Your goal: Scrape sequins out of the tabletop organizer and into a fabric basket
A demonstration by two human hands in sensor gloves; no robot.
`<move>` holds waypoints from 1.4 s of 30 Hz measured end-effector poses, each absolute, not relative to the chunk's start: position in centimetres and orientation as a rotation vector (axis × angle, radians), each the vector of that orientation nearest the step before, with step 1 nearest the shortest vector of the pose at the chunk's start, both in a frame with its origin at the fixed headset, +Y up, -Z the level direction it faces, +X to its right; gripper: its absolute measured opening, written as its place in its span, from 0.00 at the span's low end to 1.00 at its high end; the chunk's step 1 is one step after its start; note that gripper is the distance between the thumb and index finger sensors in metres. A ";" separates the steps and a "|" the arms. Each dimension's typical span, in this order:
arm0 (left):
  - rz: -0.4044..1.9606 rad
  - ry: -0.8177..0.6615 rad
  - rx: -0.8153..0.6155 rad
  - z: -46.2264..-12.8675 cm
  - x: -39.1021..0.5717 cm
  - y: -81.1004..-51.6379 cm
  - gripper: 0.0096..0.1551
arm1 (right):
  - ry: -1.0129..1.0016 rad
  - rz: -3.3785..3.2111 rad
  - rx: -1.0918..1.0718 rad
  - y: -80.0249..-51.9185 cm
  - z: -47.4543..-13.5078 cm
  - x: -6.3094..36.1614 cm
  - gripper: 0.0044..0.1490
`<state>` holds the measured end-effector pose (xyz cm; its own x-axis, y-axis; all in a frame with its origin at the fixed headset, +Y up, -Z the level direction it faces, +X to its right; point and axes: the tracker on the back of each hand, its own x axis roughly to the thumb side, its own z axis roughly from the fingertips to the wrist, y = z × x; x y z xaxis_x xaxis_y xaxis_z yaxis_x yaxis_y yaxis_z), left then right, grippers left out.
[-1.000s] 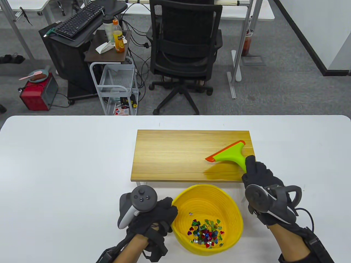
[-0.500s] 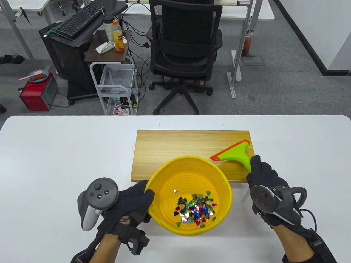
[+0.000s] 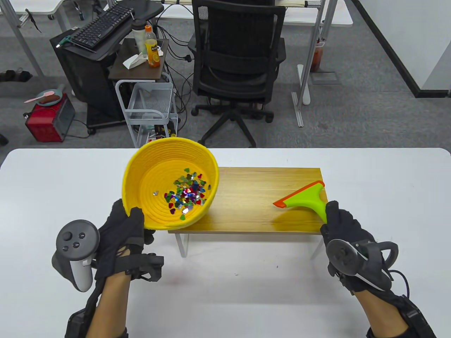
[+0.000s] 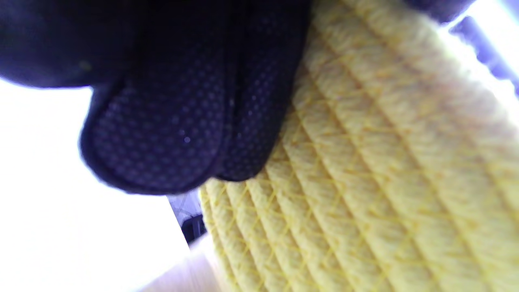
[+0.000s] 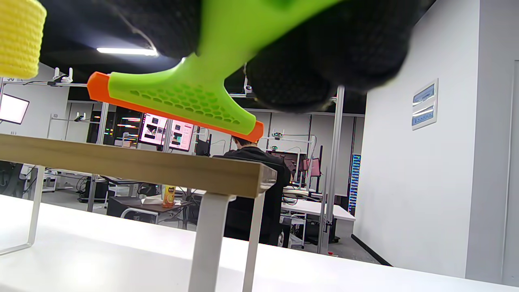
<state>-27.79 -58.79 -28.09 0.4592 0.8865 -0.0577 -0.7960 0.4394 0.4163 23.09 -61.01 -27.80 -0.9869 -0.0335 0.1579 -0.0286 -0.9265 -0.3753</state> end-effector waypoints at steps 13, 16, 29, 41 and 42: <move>1.070 0.615 0.484 -28.9 -33.1 -63.9 0.39 | 0.630 -3.063 -0.308 -61.2 -27.6 22.7 0.39; 1.082 0.666 0.448 -29.0 -34.0 -65.7 0.39 | 0.630 -3.055 -0.312 -61.3 -27.5 22.6 0.39; 1.096 0.782 0.317 -29.0 -34.9 -73.2 0.39 | 0.617 -3.051 -0.318 -61.7 -27.3 22.5 0.39; 1.075 0.811 0.233 -29.0 -35.8 -75.6 0.42 | 0.613 -3.045 -0.329 -62.3 -27.3 22.4 0.39; 1.074 0.805 0.239 -29.0 -35.9 -75.6 0.42 | 0.615 -3.042 -0.330 -62.3 -27.3 22.4 0.39</move>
